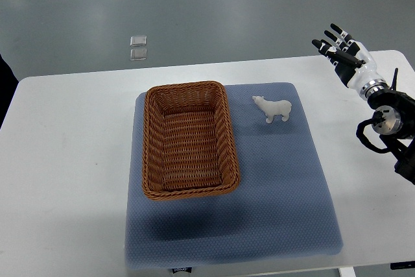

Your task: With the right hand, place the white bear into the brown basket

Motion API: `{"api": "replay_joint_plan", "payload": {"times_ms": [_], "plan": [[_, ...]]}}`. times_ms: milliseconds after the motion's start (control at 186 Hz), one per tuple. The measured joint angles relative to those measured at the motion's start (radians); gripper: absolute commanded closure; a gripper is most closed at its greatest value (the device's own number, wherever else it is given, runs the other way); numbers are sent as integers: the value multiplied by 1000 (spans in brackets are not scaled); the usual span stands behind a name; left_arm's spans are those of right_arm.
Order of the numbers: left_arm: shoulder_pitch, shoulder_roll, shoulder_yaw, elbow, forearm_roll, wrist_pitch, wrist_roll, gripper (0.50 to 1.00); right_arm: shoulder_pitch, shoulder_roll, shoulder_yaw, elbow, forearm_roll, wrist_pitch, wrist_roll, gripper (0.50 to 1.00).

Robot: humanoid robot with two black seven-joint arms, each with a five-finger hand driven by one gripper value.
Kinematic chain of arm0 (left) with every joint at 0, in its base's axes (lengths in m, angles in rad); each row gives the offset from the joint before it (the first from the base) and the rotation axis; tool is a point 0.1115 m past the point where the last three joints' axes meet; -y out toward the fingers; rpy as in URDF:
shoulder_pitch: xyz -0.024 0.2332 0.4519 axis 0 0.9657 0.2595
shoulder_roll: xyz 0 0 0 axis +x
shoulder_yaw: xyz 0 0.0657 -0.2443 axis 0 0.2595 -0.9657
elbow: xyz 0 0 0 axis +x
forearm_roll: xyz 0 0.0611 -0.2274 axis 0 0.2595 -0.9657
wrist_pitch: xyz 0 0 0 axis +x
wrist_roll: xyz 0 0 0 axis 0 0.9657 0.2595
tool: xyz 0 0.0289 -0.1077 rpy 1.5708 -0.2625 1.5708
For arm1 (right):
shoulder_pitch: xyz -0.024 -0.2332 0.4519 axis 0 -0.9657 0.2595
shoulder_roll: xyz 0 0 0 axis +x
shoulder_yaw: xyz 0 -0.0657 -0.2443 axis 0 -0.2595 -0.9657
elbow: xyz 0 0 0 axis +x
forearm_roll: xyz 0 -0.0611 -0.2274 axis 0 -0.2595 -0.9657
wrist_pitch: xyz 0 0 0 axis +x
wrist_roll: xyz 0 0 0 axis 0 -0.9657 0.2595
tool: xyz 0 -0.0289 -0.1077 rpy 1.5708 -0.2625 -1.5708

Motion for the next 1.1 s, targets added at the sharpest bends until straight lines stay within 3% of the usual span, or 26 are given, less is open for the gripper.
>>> {"api": "replay_joint_plan", "payload": {"times_ms": [1099], "plan": [[4,0,-2,4,0,3,-5,500,8,-1,-2,1,0,0,2,576]]}}
